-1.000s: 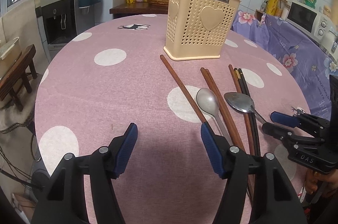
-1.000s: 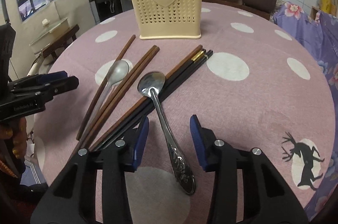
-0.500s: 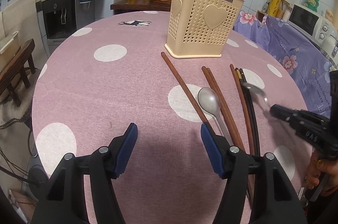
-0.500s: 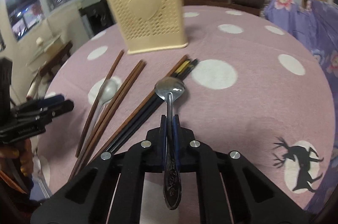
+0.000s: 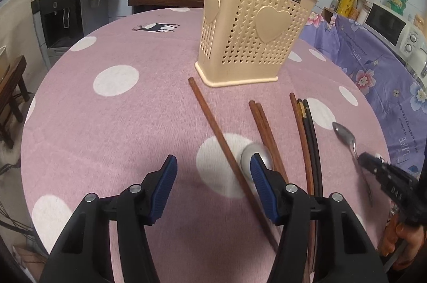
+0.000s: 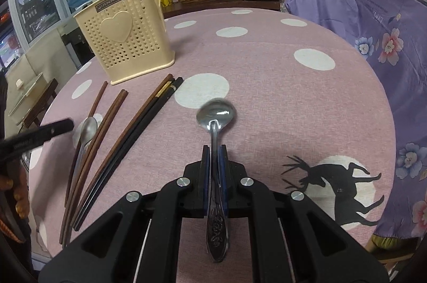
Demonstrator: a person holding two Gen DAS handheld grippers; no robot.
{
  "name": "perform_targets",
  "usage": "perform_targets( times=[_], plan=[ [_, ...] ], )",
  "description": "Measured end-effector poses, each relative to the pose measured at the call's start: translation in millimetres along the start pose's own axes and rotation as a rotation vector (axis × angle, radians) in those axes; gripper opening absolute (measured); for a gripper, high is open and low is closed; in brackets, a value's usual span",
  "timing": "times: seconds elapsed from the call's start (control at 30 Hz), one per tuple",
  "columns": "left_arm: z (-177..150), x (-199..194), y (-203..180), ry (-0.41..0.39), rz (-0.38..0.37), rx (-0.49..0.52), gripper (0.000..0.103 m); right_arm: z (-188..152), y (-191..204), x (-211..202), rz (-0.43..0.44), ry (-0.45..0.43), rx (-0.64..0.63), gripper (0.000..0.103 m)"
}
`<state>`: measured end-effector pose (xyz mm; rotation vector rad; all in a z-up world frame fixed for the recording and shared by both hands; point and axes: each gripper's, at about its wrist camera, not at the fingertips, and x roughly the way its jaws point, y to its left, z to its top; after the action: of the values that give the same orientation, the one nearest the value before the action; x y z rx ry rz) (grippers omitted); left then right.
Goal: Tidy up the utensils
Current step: 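Lift the silver spoon with the right tool while the left tool grasps a wooden chopstick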
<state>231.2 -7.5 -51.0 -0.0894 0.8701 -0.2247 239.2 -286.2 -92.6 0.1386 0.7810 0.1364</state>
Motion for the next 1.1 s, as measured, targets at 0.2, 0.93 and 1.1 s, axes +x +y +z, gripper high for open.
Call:
perform_targets(
  times=[0.2, 0.93, 1.1],
  plan=[
    [19, 15, 1, 0.028, 0.021, 0.02, 0.047, 9, 0, -10, -0.031, -0.044, -0.027, 0.068],
    [25, 22, 17, 0.065, 0.008, -0.035, 0.037, 44, 14, 47, -0.092, 0.158, -0.145, 0.038],
    [24, 22, 17, 0.067, 0.003, -0.032, 0.037, 45, 18, 47, -0.104, 0.158, -0.168, 0.038]
  ],
)
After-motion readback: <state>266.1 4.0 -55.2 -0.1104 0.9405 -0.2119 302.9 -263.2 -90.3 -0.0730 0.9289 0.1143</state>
